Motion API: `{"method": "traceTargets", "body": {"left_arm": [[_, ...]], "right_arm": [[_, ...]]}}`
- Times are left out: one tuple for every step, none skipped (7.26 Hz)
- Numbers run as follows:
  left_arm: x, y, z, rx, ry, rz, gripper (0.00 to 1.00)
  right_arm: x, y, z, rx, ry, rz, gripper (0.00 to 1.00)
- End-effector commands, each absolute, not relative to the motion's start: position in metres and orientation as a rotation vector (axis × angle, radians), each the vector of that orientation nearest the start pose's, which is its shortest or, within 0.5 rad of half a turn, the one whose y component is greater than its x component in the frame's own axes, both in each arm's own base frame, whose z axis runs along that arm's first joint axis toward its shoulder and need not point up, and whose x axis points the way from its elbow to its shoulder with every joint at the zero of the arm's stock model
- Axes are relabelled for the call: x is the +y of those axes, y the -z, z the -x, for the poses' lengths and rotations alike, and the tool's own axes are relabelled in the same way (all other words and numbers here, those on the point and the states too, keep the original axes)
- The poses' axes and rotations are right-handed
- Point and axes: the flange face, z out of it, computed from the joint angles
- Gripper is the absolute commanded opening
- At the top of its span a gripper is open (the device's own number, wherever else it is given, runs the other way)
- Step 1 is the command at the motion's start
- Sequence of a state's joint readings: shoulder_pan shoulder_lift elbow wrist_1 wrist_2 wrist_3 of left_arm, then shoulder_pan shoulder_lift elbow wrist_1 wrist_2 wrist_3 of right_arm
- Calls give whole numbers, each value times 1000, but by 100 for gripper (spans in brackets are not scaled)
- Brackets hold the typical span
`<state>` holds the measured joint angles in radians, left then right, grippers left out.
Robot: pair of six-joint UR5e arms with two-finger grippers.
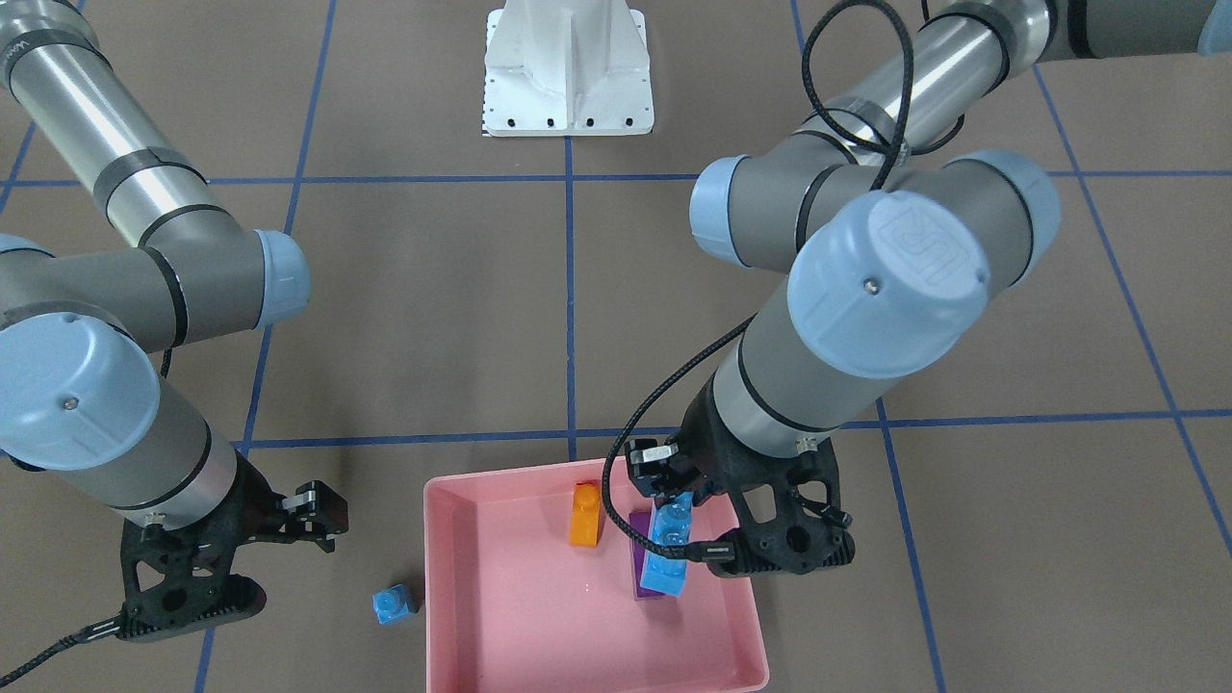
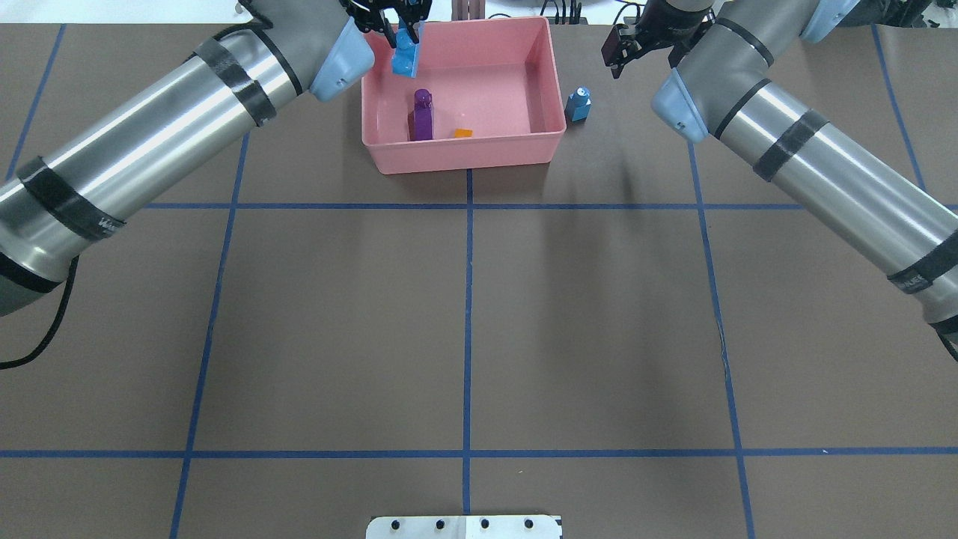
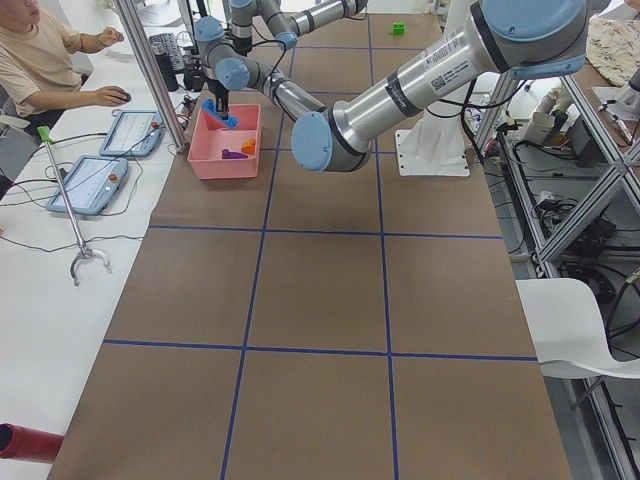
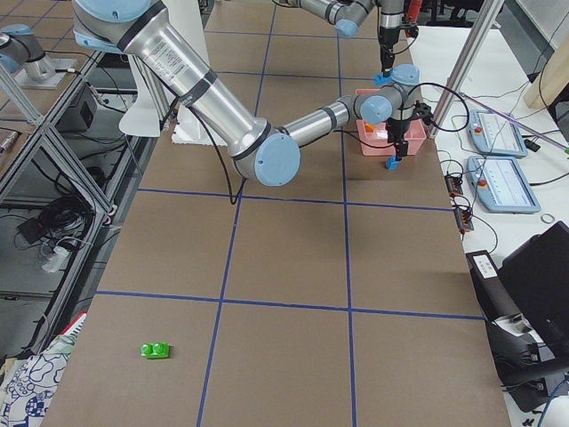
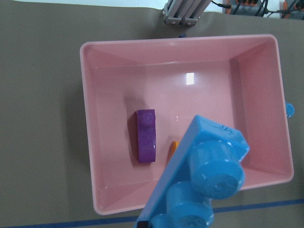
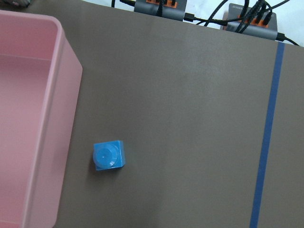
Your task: Put all blocks into box
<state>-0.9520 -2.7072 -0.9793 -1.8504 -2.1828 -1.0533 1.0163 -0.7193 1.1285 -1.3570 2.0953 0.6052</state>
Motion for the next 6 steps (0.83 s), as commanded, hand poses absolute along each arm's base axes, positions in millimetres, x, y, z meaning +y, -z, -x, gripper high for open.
{"method": "traceTargets", "body": {"left_arm": [[-723,-136,-481,913,197,-132,9],[-712,-138,-501,894,193,-143,48],[-707,-144,-511,880,188,-137,95],[-705,-145,-513,877,185,-134,100],[-707,-139,-507,886,180,-144,100],[-706,-131,-500,902,175,-153,100]], "right_arm": [[-727,-304,368,-773,106,-221,99],[-719,-309,382,-777,110,-208,99],[-713,-311,392,-780,111,-201,99],[-712,-311,395,-781,114,-198,99],[-711,-311,396,-780,112,-197,98],[-715,-312,398,-775,97,-186,98]]}}
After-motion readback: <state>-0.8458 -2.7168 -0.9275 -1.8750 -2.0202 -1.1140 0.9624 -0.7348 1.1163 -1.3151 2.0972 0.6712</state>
